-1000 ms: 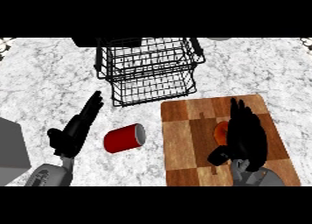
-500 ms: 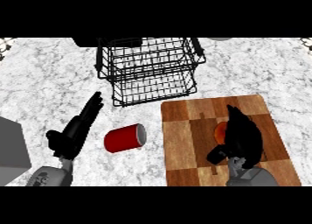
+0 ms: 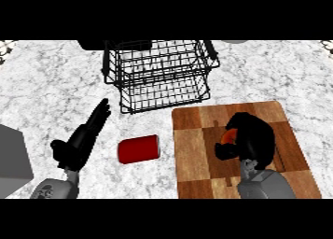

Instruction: Pick the tomato from the cutting board and place it in the tiered basket

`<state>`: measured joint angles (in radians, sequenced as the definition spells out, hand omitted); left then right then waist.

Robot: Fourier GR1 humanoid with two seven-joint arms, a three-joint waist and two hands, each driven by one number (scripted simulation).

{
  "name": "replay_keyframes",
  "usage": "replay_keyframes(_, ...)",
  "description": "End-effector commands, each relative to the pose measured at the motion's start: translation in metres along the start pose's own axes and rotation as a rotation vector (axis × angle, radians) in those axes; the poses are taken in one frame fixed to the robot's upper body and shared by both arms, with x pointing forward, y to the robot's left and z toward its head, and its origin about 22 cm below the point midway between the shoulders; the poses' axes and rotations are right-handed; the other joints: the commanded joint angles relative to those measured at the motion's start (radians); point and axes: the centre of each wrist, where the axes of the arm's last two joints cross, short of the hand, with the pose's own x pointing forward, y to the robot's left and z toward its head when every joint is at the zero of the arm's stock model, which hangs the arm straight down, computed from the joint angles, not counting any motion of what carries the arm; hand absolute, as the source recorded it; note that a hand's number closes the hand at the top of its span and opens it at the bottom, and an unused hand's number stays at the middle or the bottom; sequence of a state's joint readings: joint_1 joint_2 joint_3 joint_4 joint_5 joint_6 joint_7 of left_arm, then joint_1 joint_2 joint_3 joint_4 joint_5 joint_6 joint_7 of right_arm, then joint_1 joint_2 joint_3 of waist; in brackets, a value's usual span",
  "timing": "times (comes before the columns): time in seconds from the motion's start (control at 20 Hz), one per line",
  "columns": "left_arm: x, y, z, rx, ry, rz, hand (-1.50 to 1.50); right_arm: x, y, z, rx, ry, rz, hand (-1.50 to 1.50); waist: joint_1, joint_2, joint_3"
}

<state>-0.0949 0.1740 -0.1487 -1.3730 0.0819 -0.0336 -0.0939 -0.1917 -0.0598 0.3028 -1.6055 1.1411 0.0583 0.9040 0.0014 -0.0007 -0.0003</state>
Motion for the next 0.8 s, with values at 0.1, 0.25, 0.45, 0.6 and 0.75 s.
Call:
replay_keyframes(0.1, 0.004, -0.001, -0.016, -0.008, 0.006, 0.009, 0.0, 0.011, 0.001, 0.007, -0.03, -0.017, 0.011, 1.5, -0.002, 0.0, 0.0)
replay_keyframes(0.25, -0.001, 0.003, -0.011, 0.021, 0.004, -0.008, 0.0, -0.028, -0.05, -0.047, 0.02, -0.167, 0.077, 1.5, -0.002, 0.003, 0.0)
replay_keyframes(0.45, 0.001, -0.003, -0.007, -0.018, -0.021, 0.006, 0.0, -0.082, -0.068, -0.086, 0.16, -0.358, 0.23, 1.5, 0.019, 0.016, 0.004)
replay_keyframes(0.6, 0.006, -0.002, -0.013, -0.019, -0.027, 0.004, 0.0, -0.104, -0.117, -0.123, 0.107, -0.444, 0.192, 1.5, 0.022, 0.012, 0.003)
replay_keyframes(0.75, 0.007, 0.011, -0.007, -0.002, -0.019, -0.007, 0.0, -0.113, -0.134, -0.139, 0.093, -0.52, -0.025, 1.5, 0.019, 0.006, 0.003)
